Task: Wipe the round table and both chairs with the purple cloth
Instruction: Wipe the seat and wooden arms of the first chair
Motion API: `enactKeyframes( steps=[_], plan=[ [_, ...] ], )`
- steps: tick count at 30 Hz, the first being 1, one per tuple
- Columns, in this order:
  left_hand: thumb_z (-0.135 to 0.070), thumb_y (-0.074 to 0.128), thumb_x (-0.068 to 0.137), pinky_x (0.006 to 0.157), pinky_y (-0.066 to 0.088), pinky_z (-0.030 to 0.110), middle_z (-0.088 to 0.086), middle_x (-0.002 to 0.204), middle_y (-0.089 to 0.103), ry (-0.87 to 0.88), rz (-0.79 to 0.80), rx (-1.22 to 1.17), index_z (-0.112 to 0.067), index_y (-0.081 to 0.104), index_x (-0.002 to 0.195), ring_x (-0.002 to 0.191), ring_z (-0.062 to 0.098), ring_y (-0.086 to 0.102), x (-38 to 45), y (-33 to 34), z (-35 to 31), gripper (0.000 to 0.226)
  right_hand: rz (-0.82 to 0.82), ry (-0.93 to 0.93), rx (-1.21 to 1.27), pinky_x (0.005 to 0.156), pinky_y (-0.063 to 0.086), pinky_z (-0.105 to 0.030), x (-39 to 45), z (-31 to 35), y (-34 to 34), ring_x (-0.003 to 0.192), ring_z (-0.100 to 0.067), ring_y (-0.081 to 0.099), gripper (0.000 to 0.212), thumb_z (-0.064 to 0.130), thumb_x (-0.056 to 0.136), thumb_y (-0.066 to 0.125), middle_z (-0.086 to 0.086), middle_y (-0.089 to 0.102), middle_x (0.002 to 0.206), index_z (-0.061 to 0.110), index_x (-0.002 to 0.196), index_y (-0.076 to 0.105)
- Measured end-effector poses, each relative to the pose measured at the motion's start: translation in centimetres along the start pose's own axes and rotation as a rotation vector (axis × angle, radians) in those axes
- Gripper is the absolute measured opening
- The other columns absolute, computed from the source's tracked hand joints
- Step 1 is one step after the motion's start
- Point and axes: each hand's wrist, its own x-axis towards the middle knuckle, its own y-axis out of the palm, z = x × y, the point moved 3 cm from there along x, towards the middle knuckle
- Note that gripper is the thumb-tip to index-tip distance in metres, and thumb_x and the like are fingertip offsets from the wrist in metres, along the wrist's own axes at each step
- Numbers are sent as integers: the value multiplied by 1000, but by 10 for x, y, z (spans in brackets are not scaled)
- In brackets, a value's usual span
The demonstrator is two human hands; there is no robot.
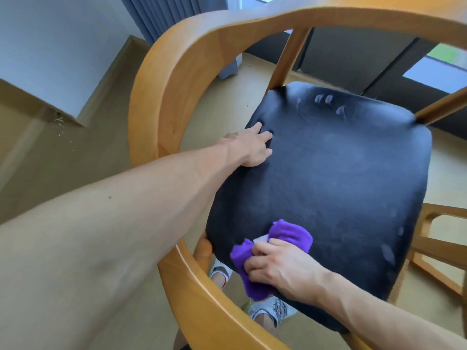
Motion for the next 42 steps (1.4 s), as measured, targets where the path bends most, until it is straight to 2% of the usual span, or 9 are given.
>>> enactKeyframes(
  steps=[6, 10, 14, 18, 21, 26, 34, 38, 42],
  plan=[
    [-25, 61, 89, 104, 43, 45, 2, 162, 14, 4, -82, 62, -30, 27, 150, 139, 27, 38, -5, 7, 1, 70, 71, 92, -36, 67, 45, -34, -70, -29, -19, 89, -21, 51, 12, 21, 86, 52, 15, 56, 93, 33, 83, 53],
    [-28, 81, 76, 93, 47, 43, 1, 151, 24, 4, -128, 89, -29, 31, 143, 134, 26, 40, -6, 10, -1, 84, -68, 234, 24, 74, 47, -37, -43, -35, -40, 92, -26, 50, 29, 9, 75, 46, 7, 62, 110, 23, 95, 62],
    [-32, 83, 75, 94, 47, 43, 1, 154, 22, -1, -154, 110, -29, 31, 144, 135, 27, 40, -7, 8, -2, 87, -248, 273, 110, 74, 47, -34, 45, -16, -41, 97, -29, 52, 37, 13, 75, 52, -6, 57, 126, 19, 109, 68],
    [-34, 84, 76, 95, 45, 43, 1, 157, 18, 6, -167, 109, -31, 27, 147, 138, 26, 36, -4, 13, 1, 91, -226, 345, 96, 68, 45, -38, 85, -2, -16, 92, -31, 53, 36, 21, 75, 47, -9, 59, 116, 18, 105, 67],
    [-37, 83, 77, 101, 43, 44, -2, 162, 10, 8, -160, 91, -32, 24, 150, 143, 25, 31, -5, 15, 3, 94, -157, 339, 39, 59, 34, -34, 66, -1, -10, 92, -28, 50, 26, 25, 80, 54, -2, 57, 114, 26, 105, 61],
    [-31, 85, 76, 100, 46, 44, -2, 163, 8, -15, -161, 40, -32, 26, 150, 146, 22, 26, -4, 15, -1, 94, -38, 294, -18, 57, 42, -35, -16, -10, -5, 88, -25, 48, 21, 23, 77, 56, 2, 53, 113, 31, 96, 53],
    [-27, 86, 74, 92, 49, 43, -4, 159, 14, -29, -169, 36, -32, 29, 147, 142, 21, 31, -5, 15, -1, 93, -250, 754, 39, 56, 48, -33, -64, -53, -28, 90, -26, 48, 43, 20, 68, 66, 2, 51, 117, 25, 110, 60],
    [-28, 85, 75, 97, 46, 44, -3, 160, 15, -16, -175, 43, -31, 30, 148, 143, 23, 31, -5, 14, -1, 91, -443, 746, 98, 69, 47, -36, 12, -55, -38, 96, -30, 49, 46, 17, 71, 65, -4, 54, 119, 21, 117, 61],
    [-32, 87, 72, 95, 47, 44, -2, 156, 20, 9, -199, 54, -30, 32, 146, 139, 25, 37, -4, 15, 1, 92, -364, 596, 3, 81, 48, -46, 63, -32, -22, 100, -32, 51, 40, 20, 80, 50, -7, 55, 120, 26, 118, 62]
  ],
)
